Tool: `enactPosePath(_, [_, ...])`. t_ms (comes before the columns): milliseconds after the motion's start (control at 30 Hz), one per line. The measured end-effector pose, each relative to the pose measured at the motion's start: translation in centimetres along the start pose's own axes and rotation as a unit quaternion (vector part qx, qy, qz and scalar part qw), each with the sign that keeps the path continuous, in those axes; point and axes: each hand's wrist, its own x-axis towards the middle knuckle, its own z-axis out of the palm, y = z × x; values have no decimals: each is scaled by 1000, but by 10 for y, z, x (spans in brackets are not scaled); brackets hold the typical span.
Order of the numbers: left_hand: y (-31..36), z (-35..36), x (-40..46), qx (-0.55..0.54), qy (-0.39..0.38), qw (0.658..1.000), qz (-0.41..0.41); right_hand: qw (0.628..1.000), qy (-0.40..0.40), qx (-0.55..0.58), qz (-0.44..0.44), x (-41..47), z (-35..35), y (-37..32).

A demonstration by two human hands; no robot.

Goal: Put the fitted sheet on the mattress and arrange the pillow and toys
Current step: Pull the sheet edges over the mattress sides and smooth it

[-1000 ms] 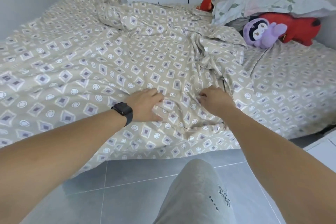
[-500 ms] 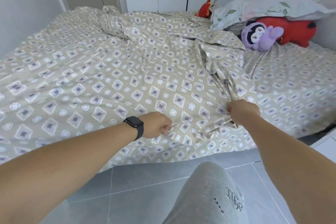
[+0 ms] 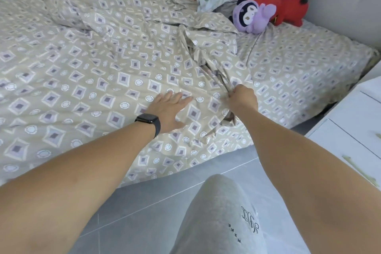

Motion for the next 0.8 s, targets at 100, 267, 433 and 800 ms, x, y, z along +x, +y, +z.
enactPosePath(100, [2, -5, 6, -7, -2, 1000, -9, 989, 51, 104, 92, 0, -9, 26])
enactPosePath(267, [17, -15, 27, -40, -36, 999, -7, 966, -3, 59, 252, -11, -22, 122])
enactPosePath(433, [59, -21, 60, -64, -37, 997, 3, 970, -6, -19, 242, -19, -22, 132])
enactPosePath(800, [53, 0, 83, -54, -14, 998, 30, 989, 108, -64, -73, 69, -16, 5])
